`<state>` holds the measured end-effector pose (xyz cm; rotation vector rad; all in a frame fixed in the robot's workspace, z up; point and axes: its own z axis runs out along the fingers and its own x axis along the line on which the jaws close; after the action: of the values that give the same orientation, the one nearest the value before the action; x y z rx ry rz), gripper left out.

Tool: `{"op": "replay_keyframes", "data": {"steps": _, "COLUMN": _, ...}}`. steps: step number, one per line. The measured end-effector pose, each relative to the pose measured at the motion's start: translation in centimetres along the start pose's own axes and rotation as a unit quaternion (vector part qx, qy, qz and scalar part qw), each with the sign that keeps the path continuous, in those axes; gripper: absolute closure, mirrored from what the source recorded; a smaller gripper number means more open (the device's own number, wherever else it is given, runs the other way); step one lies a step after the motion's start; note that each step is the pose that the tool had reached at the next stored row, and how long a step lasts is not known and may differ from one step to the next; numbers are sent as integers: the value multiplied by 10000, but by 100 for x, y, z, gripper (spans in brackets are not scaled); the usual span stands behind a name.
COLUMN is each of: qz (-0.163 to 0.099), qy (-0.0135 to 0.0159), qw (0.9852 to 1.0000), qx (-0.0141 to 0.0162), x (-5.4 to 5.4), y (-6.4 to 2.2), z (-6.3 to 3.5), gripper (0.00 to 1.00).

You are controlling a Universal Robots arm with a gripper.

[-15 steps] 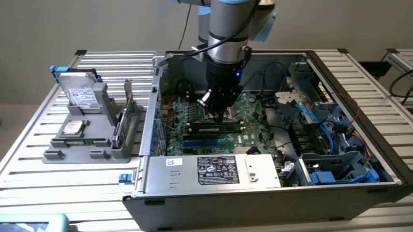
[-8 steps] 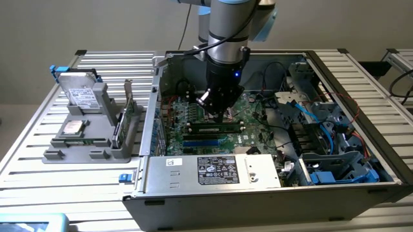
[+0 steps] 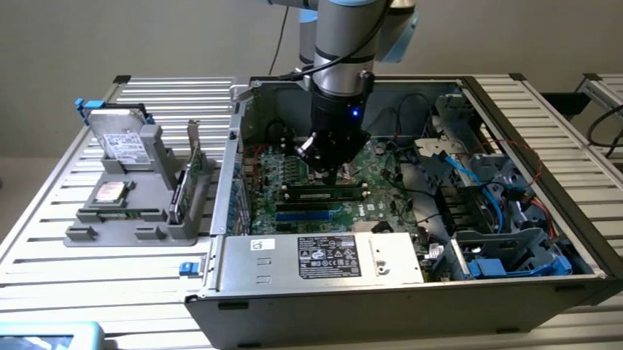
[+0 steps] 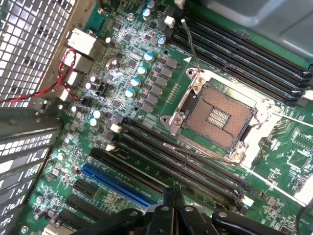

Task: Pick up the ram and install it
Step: 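Press down the ram until it locks into place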

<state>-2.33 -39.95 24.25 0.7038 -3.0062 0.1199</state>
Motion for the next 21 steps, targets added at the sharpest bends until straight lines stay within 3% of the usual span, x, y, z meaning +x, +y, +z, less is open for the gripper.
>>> {"op": "replay_keyframes", "data": {"steps": 4, "qz": 208, "qy": -2, "qw": 9998, "qx": 3, "x": 0, "y": 0, "z": 0, "gripper": 89}}
{"op": "replay_keyframes", "data": {"steps": 11, "qz": 540, "qy": -13, "qw": 9985, "qx": 39, "x": 0, "y": 0, "z": 0, "gripper": 89}}
{"op": "replay_keyframes", "data": {"steps": 21, "qz": 1025, "qy": -25, "qw": 9947, "qx": 77, "x": 0, "y": 0, "z": 0, "gripper": 89}}
